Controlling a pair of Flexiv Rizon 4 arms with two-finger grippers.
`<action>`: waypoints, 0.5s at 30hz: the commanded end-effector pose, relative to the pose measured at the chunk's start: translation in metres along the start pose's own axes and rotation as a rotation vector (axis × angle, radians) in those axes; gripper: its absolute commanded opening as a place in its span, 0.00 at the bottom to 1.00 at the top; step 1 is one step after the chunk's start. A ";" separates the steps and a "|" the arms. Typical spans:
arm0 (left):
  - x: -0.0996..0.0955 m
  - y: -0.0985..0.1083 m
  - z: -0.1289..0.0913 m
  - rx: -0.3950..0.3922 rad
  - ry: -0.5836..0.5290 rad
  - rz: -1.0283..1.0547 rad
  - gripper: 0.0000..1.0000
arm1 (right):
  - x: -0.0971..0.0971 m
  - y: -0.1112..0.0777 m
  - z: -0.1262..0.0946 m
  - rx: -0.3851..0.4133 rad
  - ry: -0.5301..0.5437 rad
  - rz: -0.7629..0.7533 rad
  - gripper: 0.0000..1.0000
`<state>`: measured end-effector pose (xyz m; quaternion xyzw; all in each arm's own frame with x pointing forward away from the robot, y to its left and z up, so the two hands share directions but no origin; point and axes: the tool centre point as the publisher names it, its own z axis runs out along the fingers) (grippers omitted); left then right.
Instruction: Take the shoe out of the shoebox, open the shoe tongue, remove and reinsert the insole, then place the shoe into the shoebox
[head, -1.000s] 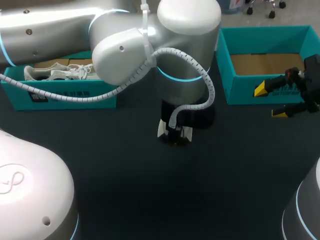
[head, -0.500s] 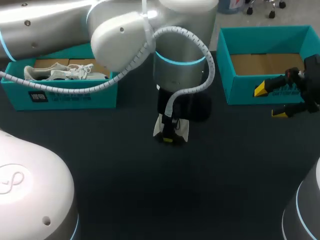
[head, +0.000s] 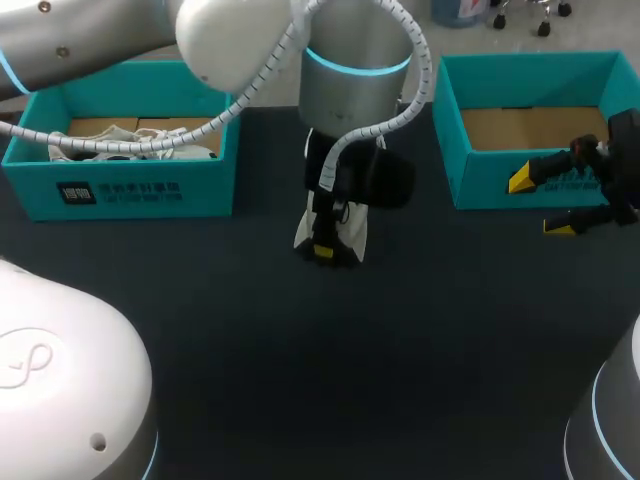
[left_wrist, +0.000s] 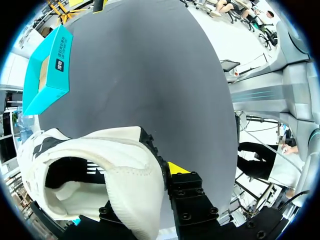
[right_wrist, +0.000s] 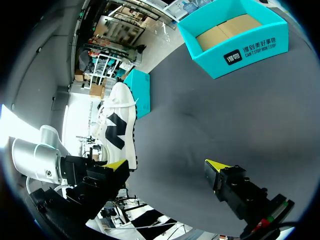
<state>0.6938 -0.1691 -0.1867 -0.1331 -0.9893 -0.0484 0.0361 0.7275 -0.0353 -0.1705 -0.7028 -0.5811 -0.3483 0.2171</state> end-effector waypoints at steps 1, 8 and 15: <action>0.000 0.010 -0.005 0.010 -0.012 -0.002 0.00 | 0.000 0.000 0.000 -0.001 -0.003 0.001 1.00; -0.002 0.041 0.002 0.015 -0.032 0.010 0.00 | 0.000 0.000 0.000 -0.001 -0.003 0.001 1.00; -0.002 0.084 0.002 0.001 -0.022 -0.019 0.00 | 0.000 0.000 0.000 -0.001 -0.003 0.001 1.00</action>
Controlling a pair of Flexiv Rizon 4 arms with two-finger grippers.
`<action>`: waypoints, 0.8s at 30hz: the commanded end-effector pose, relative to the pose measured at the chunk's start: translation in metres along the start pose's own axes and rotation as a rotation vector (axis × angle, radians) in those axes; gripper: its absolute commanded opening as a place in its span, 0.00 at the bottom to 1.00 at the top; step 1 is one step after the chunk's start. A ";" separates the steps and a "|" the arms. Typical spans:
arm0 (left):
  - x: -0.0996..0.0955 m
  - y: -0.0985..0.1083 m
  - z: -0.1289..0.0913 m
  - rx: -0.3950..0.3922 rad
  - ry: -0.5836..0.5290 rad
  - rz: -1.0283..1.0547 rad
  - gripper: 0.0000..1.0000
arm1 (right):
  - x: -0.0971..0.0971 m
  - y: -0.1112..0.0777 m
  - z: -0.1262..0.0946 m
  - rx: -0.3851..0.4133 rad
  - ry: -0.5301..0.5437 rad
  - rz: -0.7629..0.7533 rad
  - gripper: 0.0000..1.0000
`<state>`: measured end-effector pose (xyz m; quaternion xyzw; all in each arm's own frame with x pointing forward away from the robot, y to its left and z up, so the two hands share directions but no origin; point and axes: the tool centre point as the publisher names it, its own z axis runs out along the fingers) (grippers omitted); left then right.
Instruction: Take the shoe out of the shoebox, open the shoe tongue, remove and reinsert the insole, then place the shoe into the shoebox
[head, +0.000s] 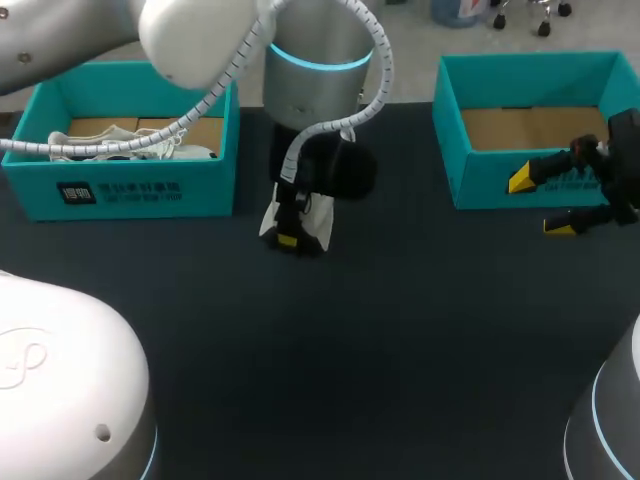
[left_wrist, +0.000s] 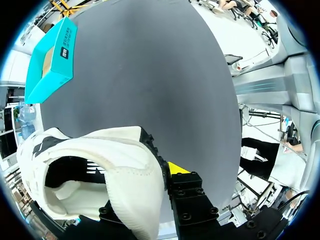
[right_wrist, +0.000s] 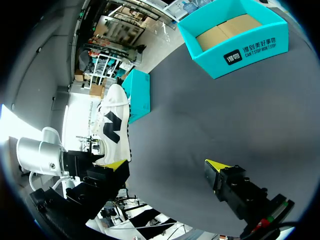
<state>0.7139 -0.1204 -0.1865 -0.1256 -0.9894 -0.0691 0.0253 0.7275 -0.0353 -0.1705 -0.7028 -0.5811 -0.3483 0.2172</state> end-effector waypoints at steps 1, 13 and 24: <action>0.004 0.039 -0.002 0.047 -0.007 -0.005 0.00 | 0.000 0.000 0.000 -0.001 -0.003 0.001 1.00; -0.002 0.137 -0.003 0.047 0.003 -0.088 0.00 | 0.000 0.000 0.000 -0.001 -0.003 0.001 1.00; -0.033 0.231 0.003 0.108 -0.016 -0.120 0.00 | 0.000 0.000 0.000 -0.001 -0.003 0.001 1.00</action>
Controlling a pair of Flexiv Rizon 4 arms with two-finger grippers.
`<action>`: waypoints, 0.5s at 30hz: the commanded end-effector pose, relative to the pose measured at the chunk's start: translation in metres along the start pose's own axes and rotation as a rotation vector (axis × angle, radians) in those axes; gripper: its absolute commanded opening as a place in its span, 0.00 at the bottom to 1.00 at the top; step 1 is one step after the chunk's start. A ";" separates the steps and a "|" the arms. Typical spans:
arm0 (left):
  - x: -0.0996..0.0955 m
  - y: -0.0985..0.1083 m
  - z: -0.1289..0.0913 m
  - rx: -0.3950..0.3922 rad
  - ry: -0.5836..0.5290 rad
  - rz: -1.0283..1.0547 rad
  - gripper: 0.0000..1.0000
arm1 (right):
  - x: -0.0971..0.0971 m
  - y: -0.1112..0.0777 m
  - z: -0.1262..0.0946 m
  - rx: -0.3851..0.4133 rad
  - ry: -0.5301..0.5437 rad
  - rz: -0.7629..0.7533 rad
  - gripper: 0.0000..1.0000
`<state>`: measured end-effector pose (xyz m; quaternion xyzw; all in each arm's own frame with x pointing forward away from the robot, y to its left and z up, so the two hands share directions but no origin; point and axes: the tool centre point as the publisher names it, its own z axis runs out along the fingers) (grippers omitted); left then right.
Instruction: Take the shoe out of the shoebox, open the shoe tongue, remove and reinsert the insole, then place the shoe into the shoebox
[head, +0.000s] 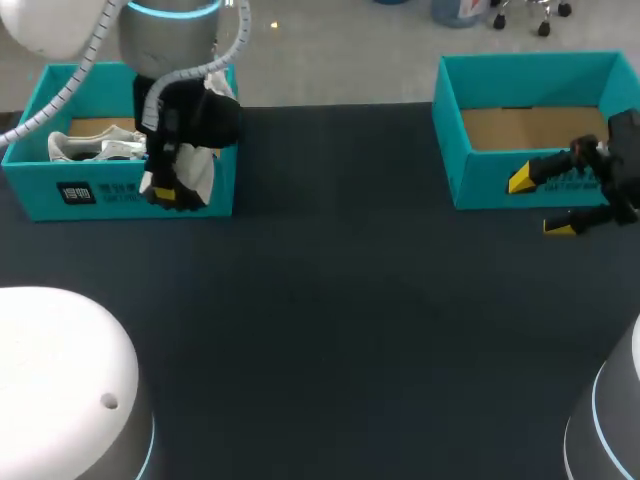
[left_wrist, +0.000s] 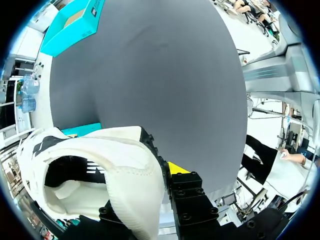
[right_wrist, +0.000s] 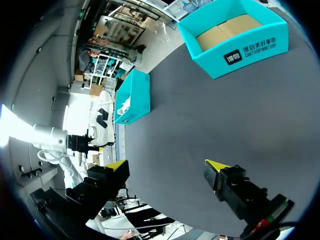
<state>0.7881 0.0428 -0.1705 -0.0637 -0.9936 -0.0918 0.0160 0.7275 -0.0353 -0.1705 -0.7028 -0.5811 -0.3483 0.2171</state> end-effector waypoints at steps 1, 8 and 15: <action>-0.013 0.061 0.001 0.151 -0.003 -0.003 0.00 | 0.000 0.000 0.000 -0.001 -0.003 0.001 1.00; -0.041 0.113 0.008 0.179 0.023 -0.033 0.00 | 0.000 0.000 0.000 -0.001 -0.003 0.001 1.00; -0.058 0.154 0.014 0.197 0.027 -0.081 0.00 | 0.000 0.000 0.000 -0.001 -0.003 0.001 1.00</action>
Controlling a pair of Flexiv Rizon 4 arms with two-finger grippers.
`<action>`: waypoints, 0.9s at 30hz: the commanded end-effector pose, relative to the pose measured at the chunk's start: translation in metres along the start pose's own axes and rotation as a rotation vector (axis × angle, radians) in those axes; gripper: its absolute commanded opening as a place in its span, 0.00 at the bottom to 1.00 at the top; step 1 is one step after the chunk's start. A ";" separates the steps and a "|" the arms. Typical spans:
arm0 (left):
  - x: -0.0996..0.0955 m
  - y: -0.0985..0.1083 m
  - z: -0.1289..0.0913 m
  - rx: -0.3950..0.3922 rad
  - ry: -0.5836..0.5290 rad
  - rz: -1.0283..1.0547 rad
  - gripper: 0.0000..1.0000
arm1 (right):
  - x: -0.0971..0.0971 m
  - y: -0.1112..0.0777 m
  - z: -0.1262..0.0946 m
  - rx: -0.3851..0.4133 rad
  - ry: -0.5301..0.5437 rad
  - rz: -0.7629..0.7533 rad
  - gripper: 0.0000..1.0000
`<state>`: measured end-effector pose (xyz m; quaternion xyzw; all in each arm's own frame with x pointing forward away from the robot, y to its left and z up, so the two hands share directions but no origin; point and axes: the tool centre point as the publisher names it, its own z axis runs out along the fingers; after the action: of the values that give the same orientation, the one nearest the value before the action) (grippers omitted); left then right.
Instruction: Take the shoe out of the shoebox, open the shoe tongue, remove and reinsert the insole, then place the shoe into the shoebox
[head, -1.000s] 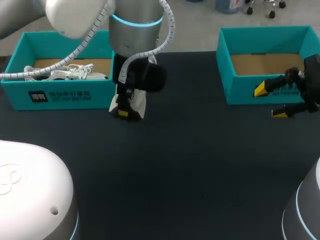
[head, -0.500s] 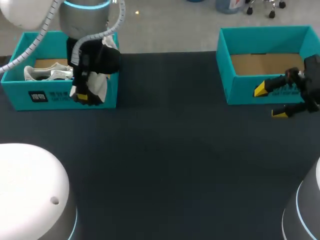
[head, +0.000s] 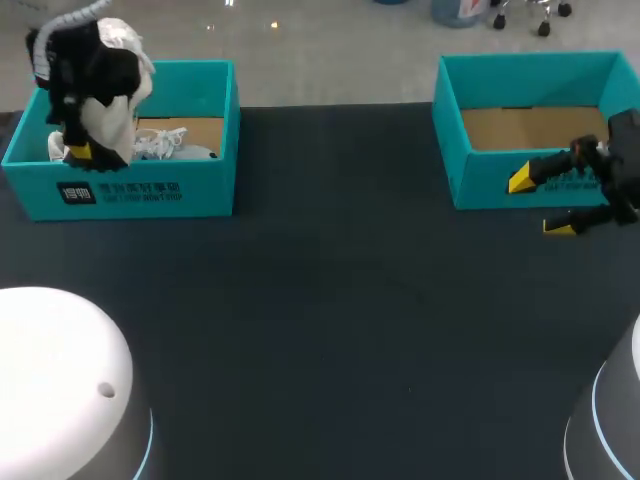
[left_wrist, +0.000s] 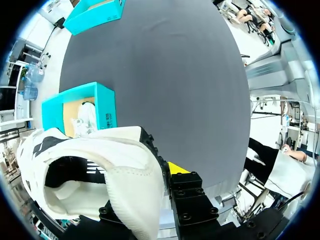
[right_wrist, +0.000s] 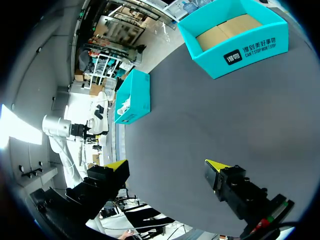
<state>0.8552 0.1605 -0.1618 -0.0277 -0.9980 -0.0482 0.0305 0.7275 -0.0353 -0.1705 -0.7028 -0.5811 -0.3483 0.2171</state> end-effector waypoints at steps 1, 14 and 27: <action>-0.011 0.033 -0.001 0.116 -0.002 -0.011 0.00 | 0.000 0.000 0.000 -0.001 -0.003 0.002 1.00; -0.047 0.072 0.008 0.093 0.036 -0.039 0.00 | 0.000 0.000 0.000 -0.001 -0.003 0.002 1.00; -0.100 0.124 0.006 0.125 0.042 -0.125 0.00 | 0.000 0.000 0.000 -0.001 -0.003 0.002 1.00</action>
<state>0.9491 0.2757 -0.1657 0.0376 -0.9988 0.0071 0.0312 0.7275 -0.0353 -0.1705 -0.7028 -0.5811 -0.3483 0.2171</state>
